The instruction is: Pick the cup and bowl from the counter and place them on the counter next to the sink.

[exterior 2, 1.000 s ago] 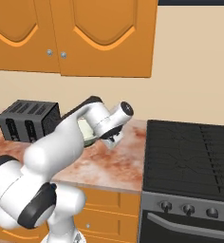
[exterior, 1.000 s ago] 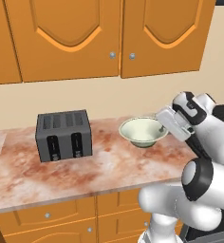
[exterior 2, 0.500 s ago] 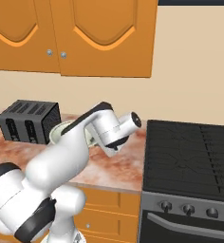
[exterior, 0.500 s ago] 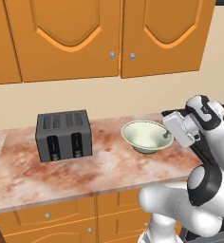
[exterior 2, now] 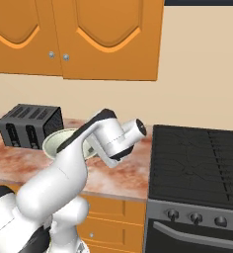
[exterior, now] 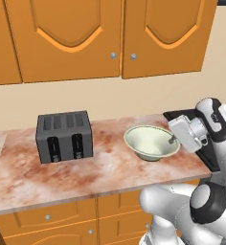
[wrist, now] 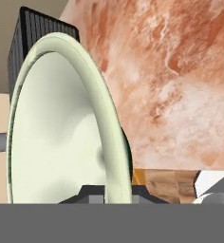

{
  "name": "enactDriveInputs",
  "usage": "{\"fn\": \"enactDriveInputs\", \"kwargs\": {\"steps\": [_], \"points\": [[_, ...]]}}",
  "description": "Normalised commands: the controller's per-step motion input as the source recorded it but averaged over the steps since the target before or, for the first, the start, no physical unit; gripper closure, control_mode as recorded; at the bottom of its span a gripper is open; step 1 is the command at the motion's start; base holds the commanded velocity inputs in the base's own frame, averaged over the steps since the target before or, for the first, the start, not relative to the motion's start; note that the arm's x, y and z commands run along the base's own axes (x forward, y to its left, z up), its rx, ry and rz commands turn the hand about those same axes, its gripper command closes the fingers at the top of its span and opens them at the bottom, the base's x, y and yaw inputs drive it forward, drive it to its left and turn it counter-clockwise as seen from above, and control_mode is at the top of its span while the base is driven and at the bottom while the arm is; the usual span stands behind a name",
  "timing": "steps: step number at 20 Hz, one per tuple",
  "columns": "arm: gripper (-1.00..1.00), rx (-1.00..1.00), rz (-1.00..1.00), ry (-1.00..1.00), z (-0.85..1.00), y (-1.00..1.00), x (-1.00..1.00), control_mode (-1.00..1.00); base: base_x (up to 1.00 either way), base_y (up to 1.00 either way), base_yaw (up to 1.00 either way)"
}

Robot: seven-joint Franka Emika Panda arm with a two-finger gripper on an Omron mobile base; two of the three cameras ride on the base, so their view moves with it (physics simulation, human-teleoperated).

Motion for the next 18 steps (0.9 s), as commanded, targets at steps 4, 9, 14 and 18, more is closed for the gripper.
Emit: {"fn": "enactDriveInputs", "kwargs": {"steps": [4,9,14,18], "points": [[1.0,0.0,0.02,0.0,0.05,0.15,-0.43,-1.0,0.0,0.0,0.0],[1.0,0.0,0.0,0.0,0.01,0.2,-0.27,-1.0,0.0,0.0,0.0],[1.0,0.0,0.0,0.0,0.0,0.0,0.0,-1.0,0.0,0.0,0.0],[1.0,0.0,0.0,0.0,0.0,0.0,0.0,-1.0,0.0,0.0,0.0]]}}
